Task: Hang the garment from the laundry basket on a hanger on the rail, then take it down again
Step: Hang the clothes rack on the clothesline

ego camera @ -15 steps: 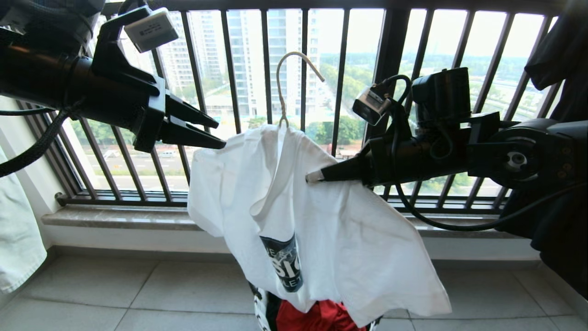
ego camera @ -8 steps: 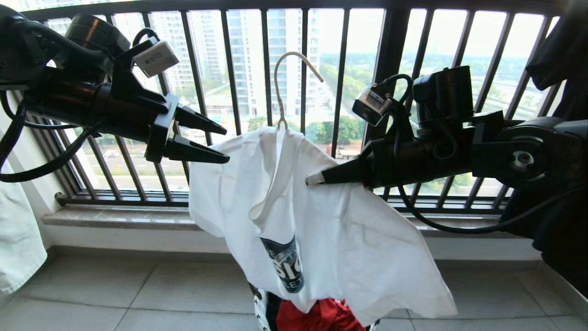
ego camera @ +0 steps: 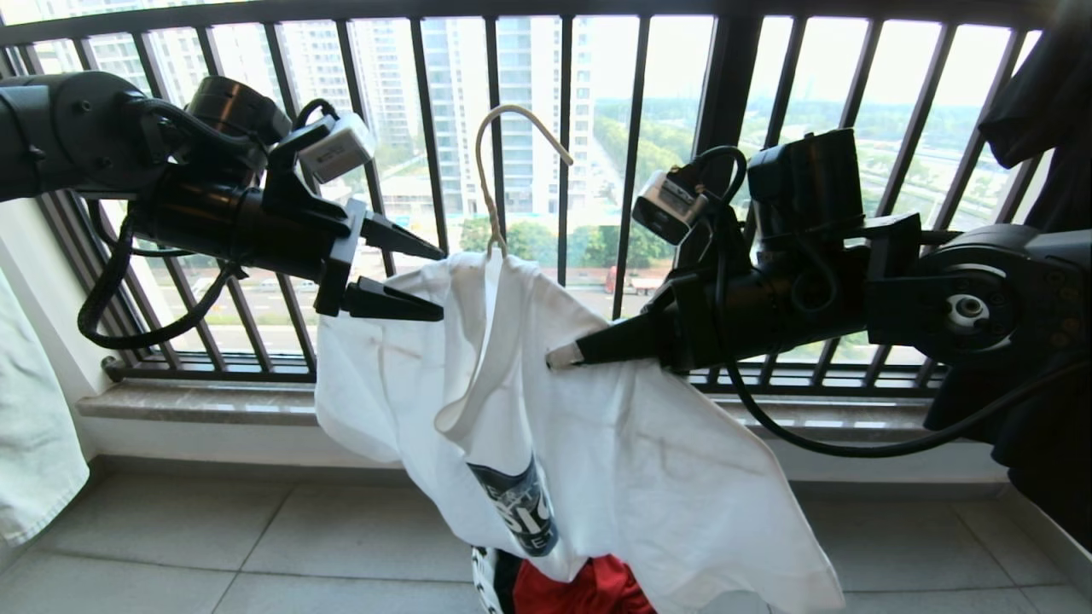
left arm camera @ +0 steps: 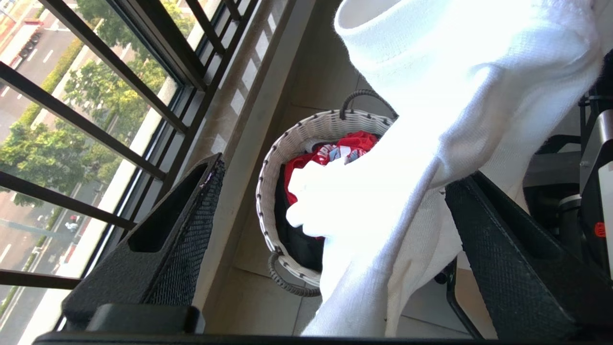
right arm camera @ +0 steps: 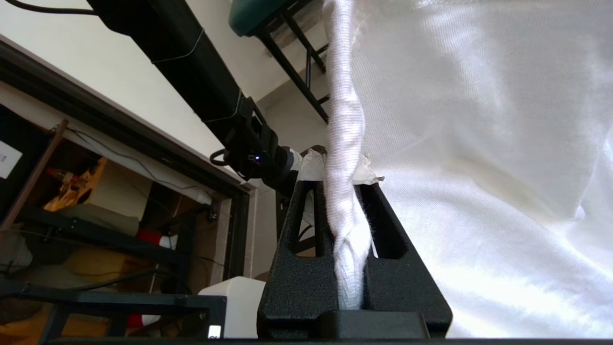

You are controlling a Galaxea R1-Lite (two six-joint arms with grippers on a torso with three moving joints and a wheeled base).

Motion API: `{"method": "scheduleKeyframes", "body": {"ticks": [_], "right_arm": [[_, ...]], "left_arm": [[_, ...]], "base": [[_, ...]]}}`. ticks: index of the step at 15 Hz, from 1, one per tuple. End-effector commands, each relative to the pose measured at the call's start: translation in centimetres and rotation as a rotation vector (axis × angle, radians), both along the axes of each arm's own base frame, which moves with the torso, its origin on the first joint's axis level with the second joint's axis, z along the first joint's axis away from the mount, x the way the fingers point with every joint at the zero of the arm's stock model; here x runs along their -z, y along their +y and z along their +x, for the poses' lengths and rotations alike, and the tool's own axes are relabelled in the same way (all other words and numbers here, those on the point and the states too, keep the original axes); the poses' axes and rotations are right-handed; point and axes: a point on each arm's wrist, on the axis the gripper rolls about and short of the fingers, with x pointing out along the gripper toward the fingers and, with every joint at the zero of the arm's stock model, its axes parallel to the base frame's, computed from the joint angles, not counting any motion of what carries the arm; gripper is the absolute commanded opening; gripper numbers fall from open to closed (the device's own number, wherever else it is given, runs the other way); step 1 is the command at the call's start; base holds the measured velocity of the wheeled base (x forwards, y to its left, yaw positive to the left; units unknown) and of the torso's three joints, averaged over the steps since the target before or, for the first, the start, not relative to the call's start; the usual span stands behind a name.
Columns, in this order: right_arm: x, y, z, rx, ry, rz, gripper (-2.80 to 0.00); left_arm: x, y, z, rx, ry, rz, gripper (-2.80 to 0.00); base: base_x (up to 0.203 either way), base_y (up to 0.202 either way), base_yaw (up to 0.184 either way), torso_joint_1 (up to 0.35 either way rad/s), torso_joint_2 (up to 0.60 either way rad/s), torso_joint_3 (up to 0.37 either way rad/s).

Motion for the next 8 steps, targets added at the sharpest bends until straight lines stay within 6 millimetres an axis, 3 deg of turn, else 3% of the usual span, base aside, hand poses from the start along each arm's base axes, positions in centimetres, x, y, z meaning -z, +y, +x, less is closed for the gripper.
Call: {"method": "scheduleKeyframes", "body": {"ticks": [1, 8], "right_arm": [[-0.3, -0.1, -0.2, -0.007, -0.006, 0.006, -2.8], [-0.6, -0.2, -0.5, -0.007, -0.02, 0.01, -2.8]], "left_arm": [[0.6, -0.7, 0.1, 0.025, 0.03, 0.001, 0.0], [1.2, -2.0, -0.3, 0.078, 0.096, -0.006, 0.0]], "base": [[0.0, 0.0, 0.0, 0.0, 0.0, 0.0], [0.0, 0.0, 0.0, 0.0, 0.0, 0.0]]}}
